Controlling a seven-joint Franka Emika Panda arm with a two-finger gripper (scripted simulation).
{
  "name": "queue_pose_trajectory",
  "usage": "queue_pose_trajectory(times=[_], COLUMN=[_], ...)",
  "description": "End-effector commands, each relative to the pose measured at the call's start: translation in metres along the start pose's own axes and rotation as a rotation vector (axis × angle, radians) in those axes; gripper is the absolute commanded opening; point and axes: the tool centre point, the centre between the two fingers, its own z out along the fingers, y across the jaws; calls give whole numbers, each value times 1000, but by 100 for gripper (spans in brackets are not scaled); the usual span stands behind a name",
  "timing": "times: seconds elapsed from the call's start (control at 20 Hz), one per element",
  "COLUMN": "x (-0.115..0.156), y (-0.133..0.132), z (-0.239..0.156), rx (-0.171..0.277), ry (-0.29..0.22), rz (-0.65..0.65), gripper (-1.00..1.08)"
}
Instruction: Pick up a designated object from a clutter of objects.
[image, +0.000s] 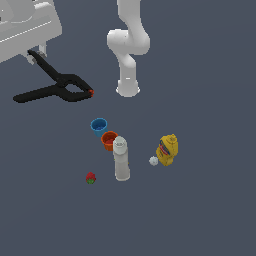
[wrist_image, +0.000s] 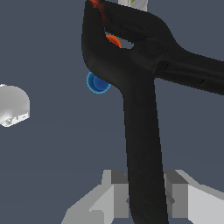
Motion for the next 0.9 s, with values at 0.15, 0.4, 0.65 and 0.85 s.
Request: queue_pose_trajectory(times=[0.15, 0.4, 0.65, 0.85], x=[0, 0, 0, 0], y=[-1, -2, -2, -2], z=[-11, -32, -53, -61], rx=[-3, -3, -3, -3], ry=[0, 1, 1, 1], rz=[0, 0, 0, 0], gripper=[-100, -100, -100, -100])
